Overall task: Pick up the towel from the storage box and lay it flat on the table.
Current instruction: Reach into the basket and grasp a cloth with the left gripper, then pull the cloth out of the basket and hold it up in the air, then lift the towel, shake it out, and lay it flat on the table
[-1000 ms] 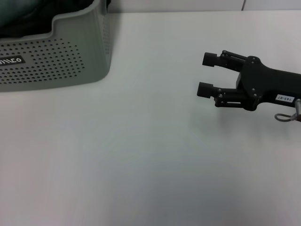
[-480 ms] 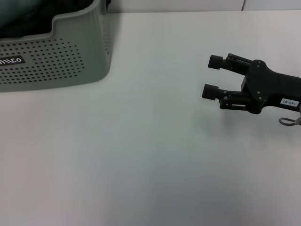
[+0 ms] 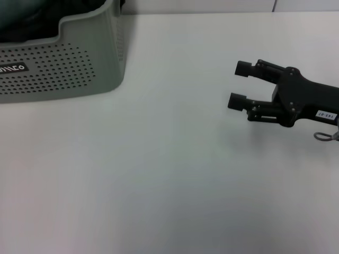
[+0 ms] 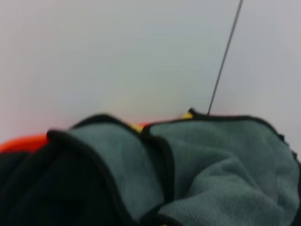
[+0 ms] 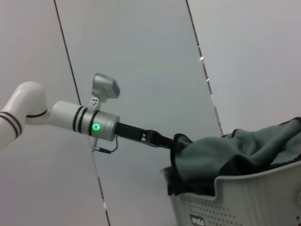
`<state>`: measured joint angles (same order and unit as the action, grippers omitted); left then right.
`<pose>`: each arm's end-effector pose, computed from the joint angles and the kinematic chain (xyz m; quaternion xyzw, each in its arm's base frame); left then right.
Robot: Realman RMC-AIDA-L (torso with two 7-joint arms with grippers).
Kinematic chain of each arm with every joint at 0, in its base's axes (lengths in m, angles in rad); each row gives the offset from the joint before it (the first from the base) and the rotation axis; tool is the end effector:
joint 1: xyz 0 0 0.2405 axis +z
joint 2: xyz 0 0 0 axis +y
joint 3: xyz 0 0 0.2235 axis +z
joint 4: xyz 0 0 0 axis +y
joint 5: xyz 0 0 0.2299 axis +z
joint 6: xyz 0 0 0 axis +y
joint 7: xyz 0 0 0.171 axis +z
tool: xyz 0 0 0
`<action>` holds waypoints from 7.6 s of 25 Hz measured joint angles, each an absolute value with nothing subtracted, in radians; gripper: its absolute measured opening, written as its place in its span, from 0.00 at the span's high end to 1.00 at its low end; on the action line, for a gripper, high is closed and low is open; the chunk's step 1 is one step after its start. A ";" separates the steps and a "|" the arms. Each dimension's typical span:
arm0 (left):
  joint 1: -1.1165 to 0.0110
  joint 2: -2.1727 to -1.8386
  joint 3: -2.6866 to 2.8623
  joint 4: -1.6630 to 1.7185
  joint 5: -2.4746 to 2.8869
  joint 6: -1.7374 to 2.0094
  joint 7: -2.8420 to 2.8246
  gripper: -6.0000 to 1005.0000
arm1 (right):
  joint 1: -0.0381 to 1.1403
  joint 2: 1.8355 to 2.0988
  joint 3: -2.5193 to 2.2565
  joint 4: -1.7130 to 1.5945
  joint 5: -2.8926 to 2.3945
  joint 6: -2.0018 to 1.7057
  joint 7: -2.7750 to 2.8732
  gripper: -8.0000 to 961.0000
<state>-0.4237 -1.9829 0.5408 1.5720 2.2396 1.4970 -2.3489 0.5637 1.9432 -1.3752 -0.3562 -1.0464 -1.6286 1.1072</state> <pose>-0.2270 0.3653 0.2362 -0.7898 -0.3941 -0.1570 0.4430 0.1821 0.3311 -0.0116 -0.8926 0.1259 0.4251 0.0813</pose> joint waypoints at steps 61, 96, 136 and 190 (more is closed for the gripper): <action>-0.663 -1.826 0.953 1.840 1.153 2.017 -2.178 0.98 | 0.775 1.825 -1.196 -0.617 -1.660 -1.808 1.116 0.09; -0.848 -1.852 1.148 1.808 1.215 2.017 -2.278 0.98 | 1.037 1.891 -1.179 -0.841 -1.714 -2.092 1.108 0.09; -0.519 -2.001 0.804 1.812 1.533 1.965 -2.021 0.98 | 0.846 2.002 -0.936 -0.970 -1.673 -1.782 1.208 0.99; -0.229 -2.100 0.841 1.573 1.588 1.604 -1.815 0.55 | 0.821 2.026 -1.519 -1.333 -1.697 -0.806 1.379 0.99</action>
